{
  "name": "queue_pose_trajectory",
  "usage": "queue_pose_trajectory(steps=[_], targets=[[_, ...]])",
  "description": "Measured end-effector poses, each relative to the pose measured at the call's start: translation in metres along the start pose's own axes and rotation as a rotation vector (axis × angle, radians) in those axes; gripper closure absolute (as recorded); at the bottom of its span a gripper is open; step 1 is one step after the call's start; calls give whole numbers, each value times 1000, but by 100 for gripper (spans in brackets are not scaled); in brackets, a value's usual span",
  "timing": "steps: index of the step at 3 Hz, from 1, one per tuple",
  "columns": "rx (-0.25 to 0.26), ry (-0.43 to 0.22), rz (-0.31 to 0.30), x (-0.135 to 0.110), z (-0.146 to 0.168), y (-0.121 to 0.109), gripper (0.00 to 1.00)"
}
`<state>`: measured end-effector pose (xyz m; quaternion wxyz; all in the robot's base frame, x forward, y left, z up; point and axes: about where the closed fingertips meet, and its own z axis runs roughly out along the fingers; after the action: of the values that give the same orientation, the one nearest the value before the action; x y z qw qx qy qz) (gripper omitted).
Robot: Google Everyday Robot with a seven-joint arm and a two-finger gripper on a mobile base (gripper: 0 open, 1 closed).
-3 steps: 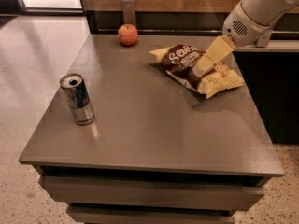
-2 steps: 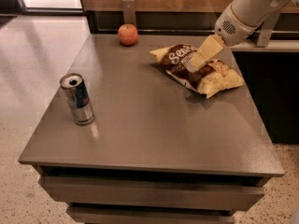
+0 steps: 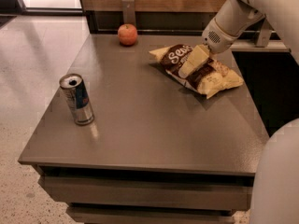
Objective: Move brown chip bag near redbull can
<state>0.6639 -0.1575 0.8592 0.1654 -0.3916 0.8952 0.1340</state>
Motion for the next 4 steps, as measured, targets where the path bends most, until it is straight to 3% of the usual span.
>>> queue_pose_trajectory(steps=[1, 3, 4], targets=[[-40, 22, 9, 9, 16, -2, 41], [-42, 24, 9, 7, 10, -1, 87], [-42, 24, 9, 5, 6, -1, 100]])
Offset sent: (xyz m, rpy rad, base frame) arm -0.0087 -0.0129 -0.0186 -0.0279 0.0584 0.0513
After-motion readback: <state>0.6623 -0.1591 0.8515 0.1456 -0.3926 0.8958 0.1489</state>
